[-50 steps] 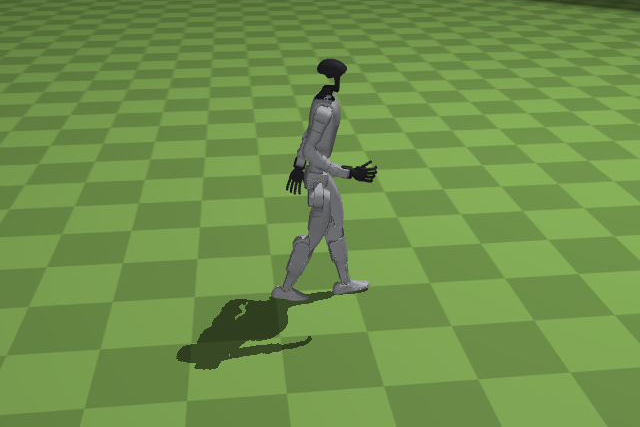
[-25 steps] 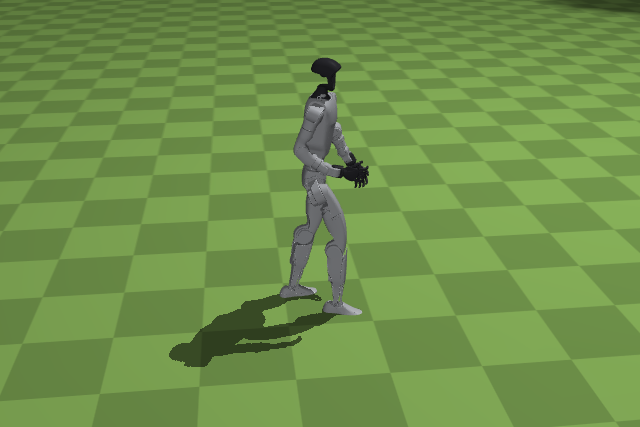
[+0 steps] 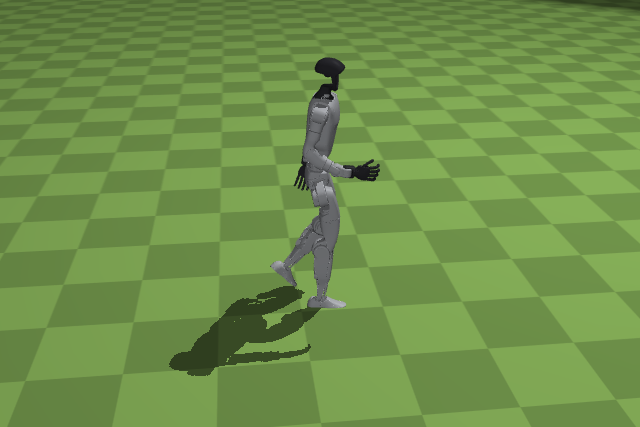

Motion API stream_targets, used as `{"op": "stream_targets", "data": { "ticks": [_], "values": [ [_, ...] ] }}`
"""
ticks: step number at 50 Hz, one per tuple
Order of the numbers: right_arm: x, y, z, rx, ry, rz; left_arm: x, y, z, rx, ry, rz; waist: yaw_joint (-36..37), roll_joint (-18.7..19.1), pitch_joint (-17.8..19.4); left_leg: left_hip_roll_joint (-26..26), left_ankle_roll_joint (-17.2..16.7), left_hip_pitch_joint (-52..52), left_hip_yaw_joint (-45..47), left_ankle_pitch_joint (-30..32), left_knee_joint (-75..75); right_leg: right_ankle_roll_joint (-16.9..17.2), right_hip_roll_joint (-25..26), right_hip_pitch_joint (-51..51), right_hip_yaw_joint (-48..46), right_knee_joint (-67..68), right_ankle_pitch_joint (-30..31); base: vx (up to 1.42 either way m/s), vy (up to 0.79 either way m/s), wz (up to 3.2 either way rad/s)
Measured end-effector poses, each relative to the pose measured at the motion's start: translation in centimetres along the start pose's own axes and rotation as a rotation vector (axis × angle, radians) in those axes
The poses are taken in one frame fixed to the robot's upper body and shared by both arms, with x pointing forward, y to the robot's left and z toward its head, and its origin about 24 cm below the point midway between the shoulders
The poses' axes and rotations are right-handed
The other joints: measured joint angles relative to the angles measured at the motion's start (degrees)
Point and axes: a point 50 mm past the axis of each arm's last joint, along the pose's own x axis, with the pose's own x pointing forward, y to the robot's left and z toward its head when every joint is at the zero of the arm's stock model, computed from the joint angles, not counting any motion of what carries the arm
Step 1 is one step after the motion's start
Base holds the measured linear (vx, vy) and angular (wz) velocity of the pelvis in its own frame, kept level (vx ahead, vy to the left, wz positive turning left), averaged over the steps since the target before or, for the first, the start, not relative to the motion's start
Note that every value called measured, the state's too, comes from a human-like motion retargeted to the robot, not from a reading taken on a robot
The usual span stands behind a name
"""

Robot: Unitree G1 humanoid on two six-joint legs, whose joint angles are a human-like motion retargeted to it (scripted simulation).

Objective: Walk run

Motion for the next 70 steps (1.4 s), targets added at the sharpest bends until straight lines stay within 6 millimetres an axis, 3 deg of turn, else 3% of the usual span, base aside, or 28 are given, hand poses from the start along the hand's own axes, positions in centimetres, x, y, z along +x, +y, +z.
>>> {"op": "stream_targets", "data": {
  "ticks": [5,10,15,18,20,23,25,27,30,34,37,40,44,48,50,53,55,56,58,60,63,64,65,67,70],
  "values": [
    [0.6,-0.9,1.3,-0.051,-0.057,-0.021,-0.6,-2.2,-4.5,-0.227,0.116,-0.047,3.06,1.93,-0.28,0.67,0.78,-6.97,4.49,-7.13,-14.74,-0.39,4.00,3.20,-2.17,-1.32,-2.57,0.62,-0.19,-0.44],
    [0.8,-1.0,2.0,-0.060,-0.092,-0.033,-1.0,-3.7,-6.6,-0.357,0.181,-0.086,5.33,3.75,1.31,-1.11,2.49,-10.30,8.14,-7.65,-36.66,-1.66,8.16,7.16,-1.53,-1.29,-5.81,0.62,-0.12,-0.36],
    [0.4,-0.6,1.7,-0.036,-0.090,-0.049,-0.9,-3.8,-6.4,-0.319,0.183,-0.100,5.94,3.40,1.09,-7.31,1.61,-12.41,5.89,-8.57,-51.00,-2.05,8.48,10.35,-2.81,-0.50,-8.86,0.73,-0.09,-0.09],
    [-0.2,0.0,0.9,-0.010,-0.060,-0.044,-0.8,-3.4,-5.8,-0.282,0.173,-0.093,6.82,3.02,0.47,-6.90,7.77,-12.00,6.21,-3.90,-47.35,-1.93,8.93,11.81,-2.13,1.20,-8.46,0.89,-0.07,-0.39],
    [-0.7,0.4,0.2,0.012,-0.025,-0.038,-0.7,-3.1,-5.2,-0.265,0.159,-0.082,8.68,2.40,-0.31,-6.77,9.90,-11.13,7.80,-0.72,-46.67,-1.05,8.24,12.87,-2.71,2.62,-5.90,0.91,-0.08,-0.92],
    [-1.5,1.1,-0.8,0.019,0.027,-0.017,-0.4,-2.4,-4.0,-0.266,0.125,-0.058,9.53,1.20,-2.05,-7.25,11.80,-7.97,8.87,-2.07,-47.13,3.10,5.56,13.25,-4.69,7.04,4.31,0.75,-0.06,-0.66],
    [-1.6,1.7,-1.2,0.015,0.042,0.001,-0.2,-1.4,-2.0,-0.278,0.082,-0.048,9.42,1.35,-2.08,-5.75,10.86,-6.39,10.08,-4.20,-46.32,7.53,5.12,11.86,-2.54,12.67,14.93,0.87,0.03,-0.38],
    [-1.7,1.9,-1.2,0.007,0.048,0.000,0.0,-0.2,0.1,-0.260,0.032,-0.033,8.36,3.15,-1.66,-4.51,10.67,-4.60,7.88,-5.75,-46.06,10.63,8.12,9.61,0.92,18.77,21.60,0.79,0.02,0.38],
    [-1.3,1.8,-0.5,-0.023,0.009,0.024,0.0,1.8,5.6,-0.207,-0.124,0.008,6.14,6.17,-0.83,-2.83,10.72,-2.11,4.66,-8.62,-45.38,12.76,12.02,3.41,1.61,31.52,29.23,0.69,0.02,0.42],
    [-0.9,1.0,-0.1,-0.025,-0.009,0.032,-1.3,3.6,14.2,-0.066,-0.372,0.048,5.47,9.22,-0.16,-1.83,10.60,1.25,2.97,-11.07,-45.51,8.44,10.13,-4.73,0.04,40.76,15.98,0.66,0.11,0.24],
    [-1.4,0.7,-0.2,-0.009,-0.005,-0.021,-3.4,4.5,20.3,0.075,-0.562,0.082,4.43,9.87,0.03,-2.80,10.55,4.37,0.37,-12.29,-46.38,4.74,8.08,-9.41,-0.76,38.67,8.24,0.55,0.01,0.78],
    [-1.9,0.5,-0.4,0.002,0.000,-0.070,-6.3,5.3,25.4,0.185,-0.745,0.123,2.23,8.87,0.01,-5.68,10.89,7.05,-2.88,-13.41,-46.97,6.18,5.11,-12.03,-1.29,28.20,6.54,0.60,-0.04,1.03],
    [-2.3,0.6,-0.6,0.025,0.010,-0.086,-9.7,5.8,29.5,0.253,-0.934,0.159,-0.26,6.01,0.56,-10.23,11.34,11.78,-6.23,-15.42,-47.63,7.45,1.82,-14.38,-1.05,12.70,6.19,0.66,-0.08,0.84],
    [-2.5,0.6,-0.6,0.025,0.012,-0.071,-11.0,6.0,30.6,0.253,-1.019,0.171,-1.42,4.48,1.43,-12.57,10.91,16.67,-8.19,-17.67,-47.94,11.46,1.41,-17.47,-1.10,1.25,6.01,0.64,-0.08,0.39],
    [-2.4,0.6,-0.6,0.014,0.011,-0.061,-10.6,6.0,30.1,0.232,-1.008,0.168,-0.48,4.06,1.65,-13.33,10.58,18.55,-7.39,-18.64,-48.03,12.89,1.73,-18.72,-4.07,-2.29,7.05,0.78,-0.13,-0.18],
    [-2.4,0.6,-0.6,0.000,0.019,-0.058,-8.3,5.7,27.6,0.198,-0.893,0.139,-1.02,4.59,1.27,-13.43,9.32,20.34,-6.71,-18.96,-47.05,9.74,3.27,-18.18,-5.67,-2.11,6.46,0.71,-0.10,0.22],
    [-2.6,0.5,-0.7,-0.002,0.025,-0.067,-6.2,5.2,24.9,0.187,-0.764,0.108,-3.01,5.90,1.17,-12.29,7.53,20.96,-7.87,-17.86,-45.40,3.33,4.00,-16.74,-6.98,-0.23,6.78,0.98,-0.16,0.98],
    [-2.7,0.5,-0.8,0.000,0.030,-0.074,-5.0,4.9,23.1,0.185,-0.680,0.092,-4.76,6.58,1.09,-11.42,5.99,21.12,-8.53,-16.29,-43.85,1.71,4.10,-16.33,-7.75,-0.18,8.74,0.86,-0.14,1.40],
    [-3.1,0.5,-1.0,0.012,0.039,-0.089,-3.1,4.4,19.2,0.183,-0.508,0.062,-7.54,7.59,0.70,-9.73,2.16,21.22,-8.27,-10.54,-39.99,-1.03,4.67,-15.04,-5.92,-0.14,10.21,0.68,-0.11,1.23],
    [-3.4,0.5,-1.4,0.043,0.054,-0.110,-1.6,3.7,15.0,0.187,-0.333,0.043,-7.35,8.16,0.23,-7.99,-3.50,20.08,-5.64,-0.03,-33.81,-1.89,4.35,-13.21,-4.66,0.96,7.79,0.94,-0.23,0.44],
    [-3.5,0.3,-2.0,0.107,0.082,-0.158,-0.3,2.4,8.8,0.188,-0.121,0.041,-5.64,5.78,-0.10,-7.29,-12.68,13.87,-3.98,11.08,-16.38,-2.59,1.94,-9.92,-3.67,2.96,3.84,0.85,-0.15,0.13],
    [-3.2,0.2,-1.8,0.111,0.074,-0.162,-0.1,2.1,7.3,0.171,-0.083,0.032,-4.74,4.42,-0.46,-8.45,-13.67,11.33,-2.88,14.06,-11.88,-2.62,0.46,-9.88,-2.48,3.93,2.80,0.77,0.02,-0.35],
    [-2.9,0.2,-1.6,0.108,0.060,-0.165,0.0,1.8,6.0,0.150,-0.053,0.019,-3.79,2.97,-0.95,-10.08,-13.68,8.65,-1.54,17.23,-8.09,-2.54,-1.29,-10.23,-1.07,5.06,1.74,0.69,-0.07,-0.36],
    [-2.3,0.5,-1.2,0.107,0.037,-0.160,-0.1,1.5,2.8,0.089,0.017,-0.010,-3.34,1.86,-0.35,-8.49,-13.32,4.98,-5.25,11.82,-1.47,-4.79,0.97,-7.47,-1.57,5.44,-0.53,0.56,-0.30,-0.19],
    [-1.8,0.2,-0.7,0.086,0.010,-0.149,-0.4,0.6,-1.3,-0.015,0.111,-0.022,-1.65,0.91,0.24,-6.17,-9.26,-0.66,-7.47,4.89,1.46,-6.07,2.85,-3.13,-2.05,3.63,-2.01,0.71,-0.24,-0.12]
  ]
}}
